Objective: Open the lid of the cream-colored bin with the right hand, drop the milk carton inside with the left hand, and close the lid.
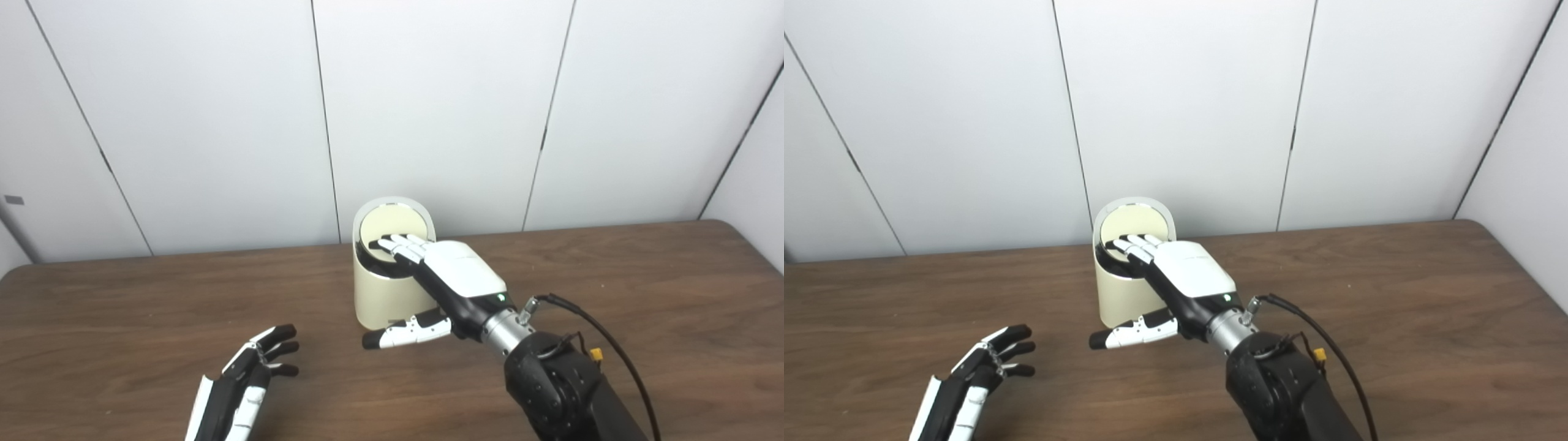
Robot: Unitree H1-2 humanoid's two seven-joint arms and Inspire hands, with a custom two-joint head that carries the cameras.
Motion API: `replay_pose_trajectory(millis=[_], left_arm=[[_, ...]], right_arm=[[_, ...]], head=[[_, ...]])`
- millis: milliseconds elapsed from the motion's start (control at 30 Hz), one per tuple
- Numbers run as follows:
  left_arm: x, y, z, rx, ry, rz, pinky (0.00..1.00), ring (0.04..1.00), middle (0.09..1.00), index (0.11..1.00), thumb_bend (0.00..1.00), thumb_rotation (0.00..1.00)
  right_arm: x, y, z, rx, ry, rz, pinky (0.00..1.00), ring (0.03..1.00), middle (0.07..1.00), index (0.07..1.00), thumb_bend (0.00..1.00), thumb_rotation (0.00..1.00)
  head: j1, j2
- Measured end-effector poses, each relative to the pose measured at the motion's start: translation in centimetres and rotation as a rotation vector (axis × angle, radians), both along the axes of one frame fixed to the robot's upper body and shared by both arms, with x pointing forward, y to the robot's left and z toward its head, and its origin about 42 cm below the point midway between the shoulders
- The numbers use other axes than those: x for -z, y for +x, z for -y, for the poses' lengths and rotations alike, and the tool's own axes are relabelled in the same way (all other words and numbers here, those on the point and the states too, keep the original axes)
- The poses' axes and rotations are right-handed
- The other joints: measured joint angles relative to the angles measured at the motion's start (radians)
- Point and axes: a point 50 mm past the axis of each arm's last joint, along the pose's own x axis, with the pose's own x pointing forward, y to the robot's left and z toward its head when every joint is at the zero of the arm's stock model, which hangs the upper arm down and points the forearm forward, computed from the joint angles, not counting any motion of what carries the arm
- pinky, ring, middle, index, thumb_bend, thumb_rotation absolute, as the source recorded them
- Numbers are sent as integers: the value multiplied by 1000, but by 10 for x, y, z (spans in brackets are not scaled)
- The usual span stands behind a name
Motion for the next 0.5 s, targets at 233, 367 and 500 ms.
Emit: replay_pose_trajectory(millis=[233,367,500], left_arm=[[0,0,0,-1,5,0,650,780,823,819,680,877],[0,0,0,-1,6,1,649,780,823,822,666,883],[0,0,0,-1,6,5,641,777,820,819,653,877]], right_arm=[[5,-1,1,1,17,10,909,974,968,946,817,765],[5,-1,1,2,18,12,904,976,968,944,819,758],[6,-1,1,8,24,25,898,977,967,937,824,739]], head=[[2,0],[0,-5],[0,-6]])
